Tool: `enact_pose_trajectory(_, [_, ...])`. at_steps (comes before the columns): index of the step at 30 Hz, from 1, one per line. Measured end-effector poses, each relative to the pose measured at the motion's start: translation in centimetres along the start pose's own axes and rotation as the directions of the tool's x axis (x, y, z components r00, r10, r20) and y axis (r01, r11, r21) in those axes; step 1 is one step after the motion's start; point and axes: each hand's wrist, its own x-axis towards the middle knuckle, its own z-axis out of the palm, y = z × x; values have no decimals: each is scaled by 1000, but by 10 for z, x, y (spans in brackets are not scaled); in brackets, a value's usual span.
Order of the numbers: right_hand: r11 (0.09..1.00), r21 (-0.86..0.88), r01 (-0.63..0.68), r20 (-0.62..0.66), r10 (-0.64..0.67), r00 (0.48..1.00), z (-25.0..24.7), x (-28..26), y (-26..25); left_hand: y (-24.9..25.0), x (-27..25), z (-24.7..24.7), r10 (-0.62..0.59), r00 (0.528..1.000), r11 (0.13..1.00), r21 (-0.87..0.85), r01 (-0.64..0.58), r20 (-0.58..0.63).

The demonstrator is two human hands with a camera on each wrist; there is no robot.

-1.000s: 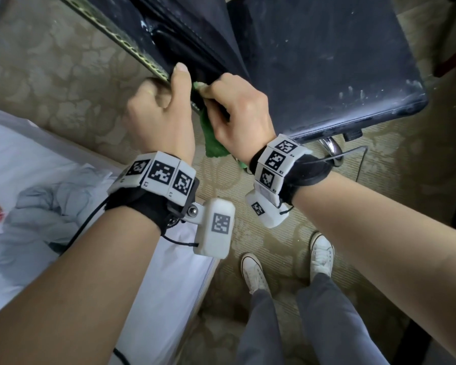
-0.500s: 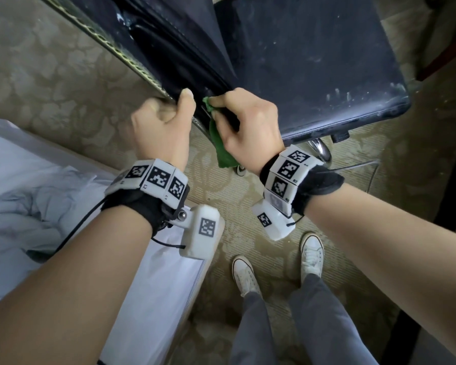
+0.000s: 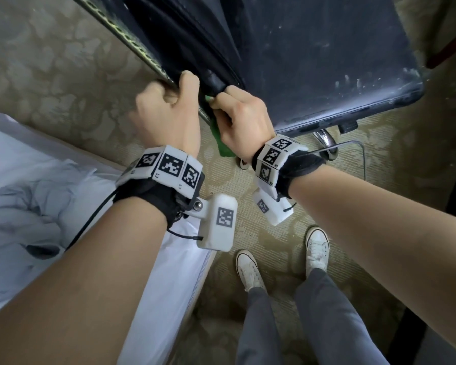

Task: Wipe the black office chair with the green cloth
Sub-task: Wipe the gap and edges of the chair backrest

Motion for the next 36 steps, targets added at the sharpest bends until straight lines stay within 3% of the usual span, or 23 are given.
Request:
enact_pose_trajectory(4, [993,-42,-111,108,115,988,4,-7,13,0,-1,0,2,1000,1000,14,-3,8])
enact_pose_trajectory(9, [970,19,-241,117,237,964,0,-3,4,-1,1,2,19,1000,999,-28,-19,-6])
enact_pose_trajectory(18, [929,243,-280,-140,320,937,4,-7,-17,-4,3,2,34,999,997,-64,-34,3])
enact_pose_trajectory(26, [933,110,-343,0,345,938,20,-19,8,-10,7,6,44,999,998,-39,-44,-13])
enact_pose_trajectory(29, [893,133,-431,58,427,902,13,-19,17,-14,3,10,40,999,999,-9,-41,-24])
enact_pose_trajectory(34, [772,87,-630,125,619,776,6,-36,37,-29,-3,30,-58,984,997,62,49,169])
enact_pose_trajectory(36, [736,97,-670,143,656,741,8,-44,43,-33,-1,39,-91,978,994,75,78,190])
